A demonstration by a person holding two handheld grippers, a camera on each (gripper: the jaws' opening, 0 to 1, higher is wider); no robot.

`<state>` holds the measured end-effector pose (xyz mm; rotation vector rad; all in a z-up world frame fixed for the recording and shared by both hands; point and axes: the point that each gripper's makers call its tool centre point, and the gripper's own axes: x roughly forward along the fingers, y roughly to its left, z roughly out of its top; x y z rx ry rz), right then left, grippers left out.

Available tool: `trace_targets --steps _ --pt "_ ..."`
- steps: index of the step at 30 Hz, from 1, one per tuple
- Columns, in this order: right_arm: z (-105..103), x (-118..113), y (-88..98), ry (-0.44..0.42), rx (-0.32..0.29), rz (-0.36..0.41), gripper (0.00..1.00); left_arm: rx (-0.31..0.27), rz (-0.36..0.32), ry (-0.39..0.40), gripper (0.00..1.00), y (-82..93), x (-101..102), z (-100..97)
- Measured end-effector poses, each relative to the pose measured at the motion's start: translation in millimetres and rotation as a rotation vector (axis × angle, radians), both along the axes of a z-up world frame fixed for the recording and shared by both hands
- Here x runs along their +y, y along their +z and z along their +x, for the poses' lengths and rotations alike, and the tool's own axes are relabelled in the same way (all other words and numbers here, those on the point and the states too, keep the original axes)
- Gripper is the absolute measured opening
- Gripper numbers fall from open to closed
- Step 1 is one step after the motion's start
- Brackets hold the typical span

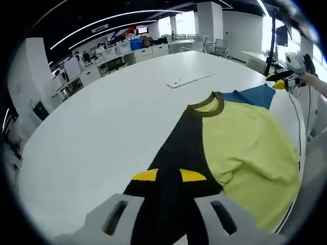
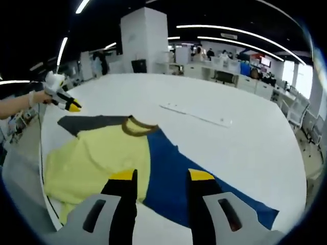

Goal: Fold the garment on the visible template until the final outline fits inside the template.

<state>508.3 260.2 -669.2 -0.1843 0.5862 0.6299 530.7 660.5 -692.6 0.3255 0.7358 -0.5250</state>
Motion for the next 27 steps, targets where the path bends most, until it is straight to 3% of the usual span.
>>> trace_targets --steps 8,15,27 --pt "32 -3 -21.0 0.018 0.032 -0.034 0.36 0.041 0.019 -0.027 0.06 -15.5 -2 16.0" --pt "44 -2 -37.8 0.009 0.059 -0.060 0.36 0.063 -0.021 -0.008 0.05 -27.7 -4 27.9" --pt "61 -2 -64.0 0.015 0.108 -0.106 0.33 0.101 0.016 -0.015 0.01 -43.4 0 36.6"
